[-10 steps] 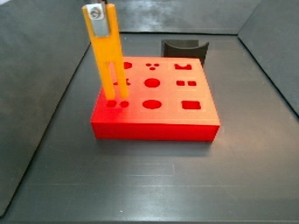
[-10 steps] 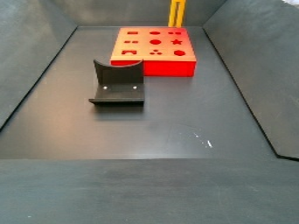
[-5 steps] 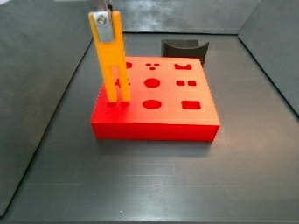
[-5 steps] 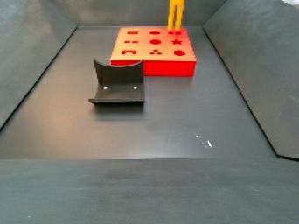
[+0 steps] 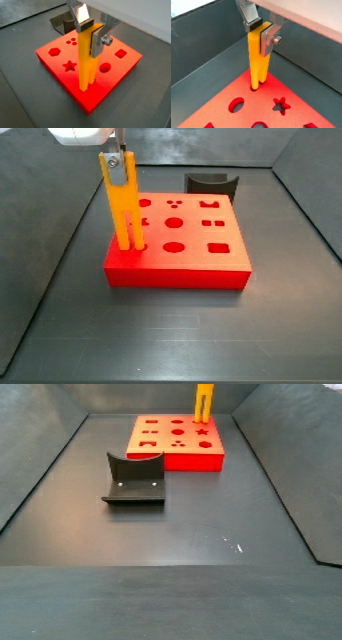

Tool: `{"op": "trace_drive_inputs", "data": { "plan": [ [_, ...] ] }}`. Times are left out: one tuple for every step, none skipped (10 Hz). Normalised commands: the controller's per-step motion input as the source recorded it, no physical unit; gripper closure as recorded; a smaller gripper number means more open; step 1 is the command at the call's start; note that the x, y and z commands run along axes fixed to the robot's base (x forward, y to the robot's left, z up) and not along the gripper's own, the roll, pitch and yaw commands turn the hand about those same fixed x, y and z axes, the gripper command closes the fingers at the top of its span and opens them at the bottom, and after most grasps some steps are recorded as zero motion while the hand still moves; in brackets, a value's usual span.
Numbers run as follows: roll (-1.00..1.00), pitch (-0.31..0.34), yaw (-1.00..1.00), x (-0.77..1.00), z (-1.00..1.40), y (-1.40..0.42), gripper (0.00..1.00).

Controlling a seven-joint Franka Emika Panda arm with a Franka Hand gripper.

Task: Insert the square-circle object.

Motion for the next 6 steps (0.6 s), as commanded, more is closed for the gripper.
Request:
{"op": "trace_drive_inputs", "data": {
  "plan": [
    [0.00,-0.009,0.00,0.03,-0.15,0.00,1.00],
    [0.02,0.000,0.00,0.15,-0.10,0.00,1.00],
    [0.03,0.000,0.00,0.11,-0.09,0.00,1.00],
    [0.03,0.000,0.00,0.05,-0.08,0.00,1.00],
    [0.03,0.000,0.00,0.14,-0.02,0.00,1.00],
    [0.02,0.000,0.00,0.21,0.00,0.00,1.00]
  ]
}}
